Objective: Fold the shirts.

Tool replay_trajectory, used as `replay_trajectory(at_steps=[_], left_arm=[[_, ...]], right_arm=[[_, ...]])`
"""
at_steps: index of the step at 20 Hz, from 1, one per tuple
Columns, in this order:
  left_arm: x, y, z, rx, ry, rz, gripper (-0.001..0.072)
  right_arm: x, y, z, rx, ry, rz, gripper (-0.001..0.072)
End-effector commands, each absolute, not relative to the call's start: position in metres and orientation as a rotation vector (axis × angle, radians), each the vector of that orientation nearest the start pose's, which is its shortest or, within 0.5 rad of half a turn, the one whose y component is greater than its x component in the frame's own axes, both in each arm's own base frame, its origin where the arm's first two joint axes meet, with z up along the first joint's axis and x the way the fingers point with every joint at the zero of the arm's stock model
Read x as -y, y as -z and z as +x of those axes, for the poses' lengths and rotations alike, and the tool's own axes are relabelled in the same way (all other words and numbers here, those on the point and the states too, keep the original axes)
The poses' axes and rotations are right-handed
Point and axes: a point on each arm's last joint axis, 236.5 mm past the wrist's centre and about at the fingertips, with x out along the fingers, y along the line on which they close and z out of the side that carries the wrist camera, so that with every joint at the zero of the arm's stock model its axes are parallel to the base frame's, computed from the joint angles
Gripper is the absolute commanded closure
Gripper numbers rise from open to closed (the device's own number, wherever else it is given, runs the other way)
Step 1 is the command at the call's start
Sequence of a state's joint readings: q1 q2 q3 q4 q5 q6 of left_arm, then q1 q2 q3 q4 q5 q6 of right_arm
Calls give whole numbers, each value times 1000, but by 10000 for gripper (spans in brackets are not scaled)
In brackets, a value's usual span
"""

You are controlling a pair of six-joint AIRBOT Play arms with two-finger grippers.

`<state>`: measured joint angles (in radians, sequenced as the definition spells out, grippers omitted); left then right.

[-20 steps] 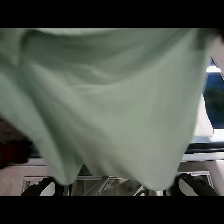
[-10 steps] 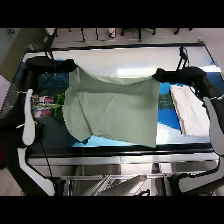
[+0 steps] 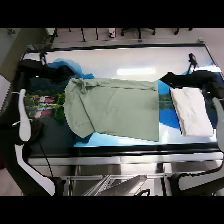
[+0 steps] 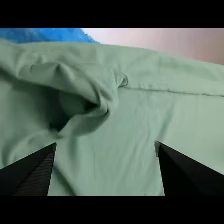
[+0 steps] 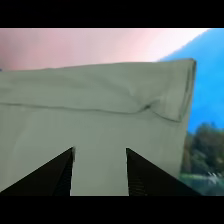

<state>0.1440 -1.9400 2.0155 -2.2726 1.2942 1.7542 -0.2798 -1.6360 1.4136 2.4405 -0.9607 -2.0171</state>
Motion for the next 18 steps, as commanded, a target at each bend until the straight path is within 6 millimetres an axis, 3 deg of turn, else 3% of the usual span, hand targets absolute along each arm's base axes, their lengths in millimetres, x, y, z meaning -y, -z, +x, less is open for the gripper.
replay_trajectory(at_steps=[1, 3, 6, 10, 13, 18], left_arm=[[20, -62, 493, -1273, 406, -603, 1], [16, -38, 446, -1382, 370, -687, 56], [25, 22, 383, -1484, 283, -774, 56], [41, 84, 321, -1580, 220, -838, 57], [49, 107, 308, -1590, 201, -816, 57], [54, 115, 336, -1481, 161, -789, 57]], right_arm=[[30, -30, 443, -1103, -322, 619, 343], [27, -4, 398, -1191, -297, 700, 343], [6, 40, 336, -1306, -271, 808, 343], [-15, 70, 294, -1394, -258, 876, 342], [-24, 80, 278, -1432, -268, 895, 341], [-23, 82, 279, -1430, -261, 894, 341]])
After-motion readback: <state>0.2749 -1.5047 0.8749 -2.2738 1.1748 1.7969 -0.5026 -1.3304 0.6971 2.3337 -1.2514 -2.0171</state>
